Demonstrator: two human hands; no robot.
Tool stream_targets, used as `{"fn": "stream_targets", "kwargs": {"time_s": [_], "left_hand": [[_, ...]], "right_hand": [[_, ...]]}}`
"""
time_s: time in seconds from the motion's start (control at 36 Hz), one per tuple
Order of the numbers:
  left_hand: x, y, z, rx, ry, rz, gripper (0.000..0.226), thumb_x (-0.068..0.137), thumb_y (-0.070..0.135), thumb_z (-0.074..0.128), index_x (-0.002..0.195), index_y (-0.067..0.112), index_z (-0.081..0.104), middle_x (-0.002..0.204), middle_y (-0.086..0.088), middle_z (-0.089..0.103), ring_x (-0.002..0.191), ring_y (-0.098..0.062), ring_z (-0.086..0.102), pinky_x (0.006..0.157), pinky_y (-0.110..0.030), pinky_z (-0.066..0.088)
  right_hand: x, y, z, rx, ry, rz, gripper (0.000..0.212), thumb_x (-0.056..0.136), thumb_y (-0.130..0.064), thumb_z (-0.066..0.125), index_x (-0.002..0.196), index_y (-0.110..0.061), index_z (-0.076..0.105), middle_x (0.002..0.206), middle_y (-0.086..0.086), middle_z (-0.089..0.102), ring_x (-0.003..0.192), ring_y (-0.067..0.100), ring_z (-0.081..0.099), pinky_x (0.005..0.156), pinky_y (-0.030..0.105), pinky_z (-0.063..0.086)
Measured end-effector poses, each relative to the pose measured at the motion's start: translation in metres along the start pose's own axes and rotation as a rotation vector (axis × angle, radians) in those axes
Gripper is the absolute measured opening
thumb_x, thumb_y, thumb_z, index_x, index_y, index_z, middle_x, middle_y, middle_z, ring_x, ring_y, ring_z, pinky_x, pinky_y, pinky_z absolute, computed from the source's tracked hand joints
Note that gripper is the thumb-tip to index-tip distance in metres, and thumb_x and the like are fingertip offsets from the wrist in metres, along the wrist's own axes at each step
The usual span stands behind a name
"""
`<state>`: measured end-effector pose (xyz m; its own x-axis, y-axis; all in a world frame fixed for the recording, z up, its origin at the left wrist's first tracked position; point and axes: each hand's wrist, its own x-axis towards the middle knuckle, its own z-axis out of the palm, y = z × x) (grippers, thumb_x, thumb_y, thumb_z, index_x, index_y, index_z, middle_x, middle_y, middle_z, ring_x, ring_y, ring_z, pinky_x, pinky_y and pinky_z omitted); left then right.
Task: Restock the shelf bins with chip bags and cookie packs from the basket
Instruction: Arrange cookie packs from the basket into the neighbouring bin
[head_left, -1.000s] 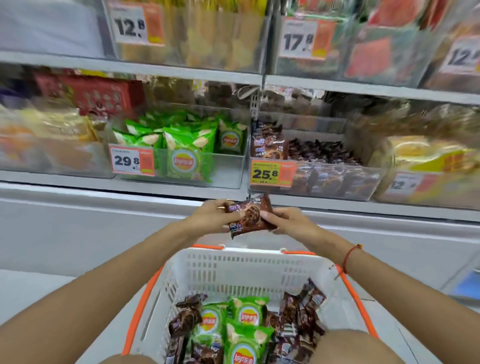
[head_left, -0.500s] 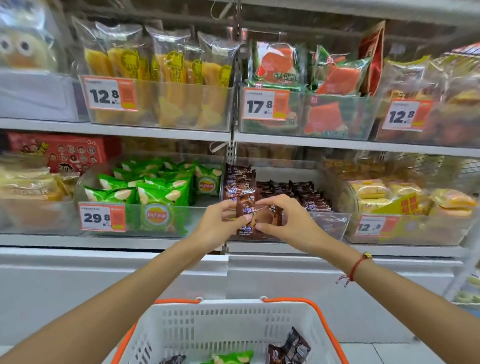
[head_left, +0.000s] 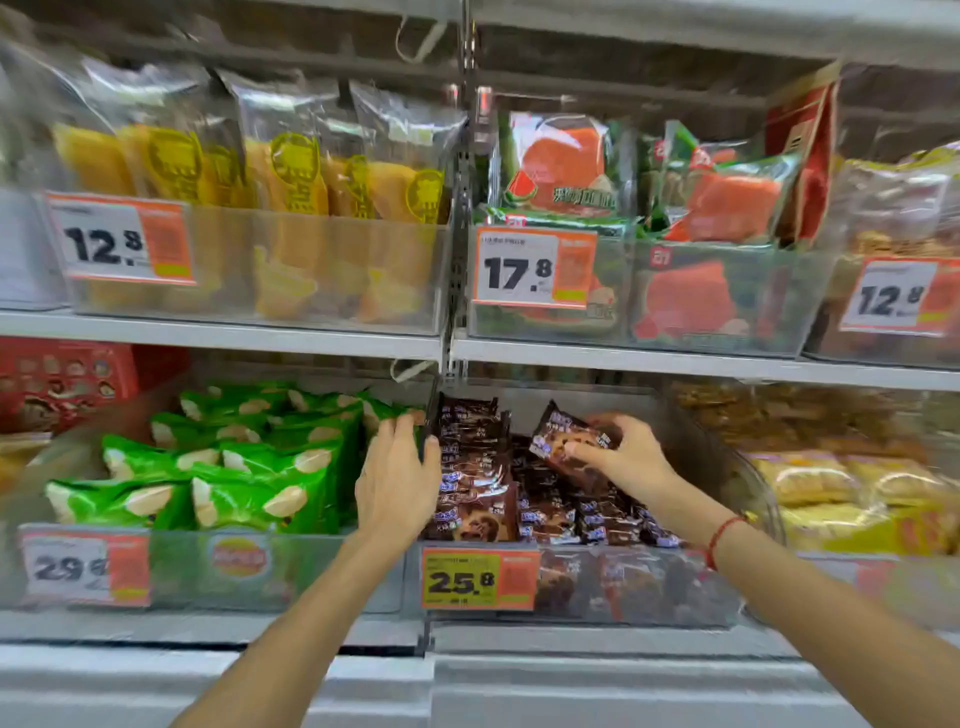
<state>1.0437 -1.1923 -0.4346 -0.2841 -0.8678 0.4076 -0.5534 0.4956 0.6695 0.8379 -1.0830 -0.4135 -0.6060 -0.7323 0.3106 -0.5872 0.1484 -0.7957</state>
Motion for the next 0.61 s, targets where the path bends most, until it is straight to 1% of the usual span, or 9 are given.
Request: {"fn": "stream_targets", "kwargs": {"time_s": [0.06, 0.14, 0.19, 0.25, 0.31, 0.39, 0.5, 0.56, 0.61], "left_hand": [[0.01, -0.003, 0.006, -0.018, -0.044, -0.035, 0.036, 0.101, 0.031, 0.039, 0.134, 0.022, 0.049, 0.126, -0.01, 0.052, 0.114, -0.028, 0.052, 0.09, -0.036, 0.042], [0.018, -0.008, 0.011, -0.161, -0.103, -0.057, 0.038, 0.102, 0.031, 0.038, 0.138, 0.027, 0.047, 0.124, -0.006, 0.052, 0.102, -0.015, 0.054, 0.08, -0.026, 0.034], [0.019, -0.011, 0.013, -0.202, -0.081, -0.072, 0.042, 0.101, 0.033, 0.039, 0.142, 0.026, 0.044, 0.136, -0.004, 0.05, 0.117, -0.02, 0.05, 0.09, -0.03, 0.034], [0.018, -0.011, 0.014, -0.211, -0.058, -0.094, 0.042, 0.101, 0.035, 0.04, 0.142, 0.027, 0.043, 0.139, -0.002, 0.049, 0.124, -0.024, 0.046, 0.095, -0.032, 0.034], [0.018, -0.012, 0.017, -0.225, -0.043, -0.112, 0.038, 0.1, 0.035, 0.042, 0.137, 0.027, 0.047, 0.133, -0.001, 0.054, 0.111, -0.021, 0.049, 0.086, -0.03, 0.032], [0.018, -0.014, 0.02, -0.23, -0.036, -0.115, 0.035, 0.1, 0.035, 0.042, 0.132, 0.027, 0.05, 0.127, 0.0, 0.055, 0.096, -0.015, 0.041, 0.081, -0.027, 0.028], [0.019, -0.015, 0.022, -0.217, -0.032, -0.111, 0.037, 0.1, 0.036, 0.041, 0.136, 0.029, 0.047, 0.132, 0.0, 0.052, 0.112, -0.022, 0.049, 0.083, -0.028, 0.028], [0.018, -0.015, 0.022, -0.213, -0.038, -0.106, 0.037, 0.1, 0.035, 0.04, 0.135, 0.029, 0.048, 0.131, -0.001, 0.052, 0.114, -0.023, 0.049, 0.083, -0.029, 0.029], [0.017, -0.016, 0.022, -0.214, -0.04, -0.101, 0.036, 0.1, 0.035, 0.04, 0.134, 0.028, 0.049, 0.128, -0.001, 0.053, 0.112, -0.023, 0.05, 0.083, -0.03, 0.031]], "right_hand": [[0.024, 0.007, 0.007, -0.015, 0.015, -0.019, 0.046, 0.079, -0.016, 0.077, 0.118, -0.003, 0.059, 0.112, 0.005, 0.059, 0.107, 0.018, 0.056, 0.089, 0.022, 0.042], [0.061, 0.017, 0.026, -0.104, 0.005, -0.072, 0.04, 0.079, -0.013, 0.076, 0.114, -0.003, 0.06, 0.117, 0.008, 0.061, 0.109, 0.02, 0.056, 0.085, 0.013, 0.037], [0.083, 0.025, 0.038, -0.154, 0.007, -0.058, 0.039, 0.08, -0.016, 0.077, 0.114, -0.007, 0.06, 0.123, 0.006, 0.06, 0.117, 0.021, 0.054, 0.091, 0.015, 0.035], [0.101, 0.033, 0.048, -0.161, 0.012, -0.093, 0.039, 0.078, -0.016, 0.078, 0.113, -0.008, 0.062, 0.12, 0.006, 0.062, 0.115, 0.021, 0.055, 0.087, 0.013, 0.034], [0.114, 0.041, 0.058, -0.189, 0.009, -0.155, 0.037, 0.077, -0.017, 0.079, 0.11, -0.011, 0.065, 0.117, 0.006, 0.064, 0.113, 0.021, 0.057, 0.087, 0.016, 0.037], [0.123, 0.048, 0.07, -0.331, 0.017, -0.26, 0.031, 0.079, -0.025, 0.077, 0.108, -0.02, 0.067, 0.119, 0.004, 0.065, 0.114, 0.022, 0.056, 0.096, 0.03, 0.041], [0.125, 0.043, 0.073, -0.747, 0.119, -0.468, 0.028, 0.082, -0.029, 0.072, 0.109, -0.023, 0.069, 0.131, 0.004, 0.055, 0.129, 0.027, 0.041, 0.107, 0.04, 0.025], [0.126, 0.044, 0.072, -0.88, 0.11, -0.548, 0.03, 0.085, -0.026, 0.069, 0.115, -0.022, 0.067, 0.132, 0.006, 0.055, 0.128, 0.028, 0.043, 0.106, 0.038, 0.026], [0.126, 0.046, 0.072, -0.872, 0.058, -0.555, 0.033, 0.088, -0.019, 0.067, 0.12, -0.02, 0.064, 0.13, 0.007, 0.057, 0.125, 0.028, 0.046, 0.104, 0.038, 0.032]]}}
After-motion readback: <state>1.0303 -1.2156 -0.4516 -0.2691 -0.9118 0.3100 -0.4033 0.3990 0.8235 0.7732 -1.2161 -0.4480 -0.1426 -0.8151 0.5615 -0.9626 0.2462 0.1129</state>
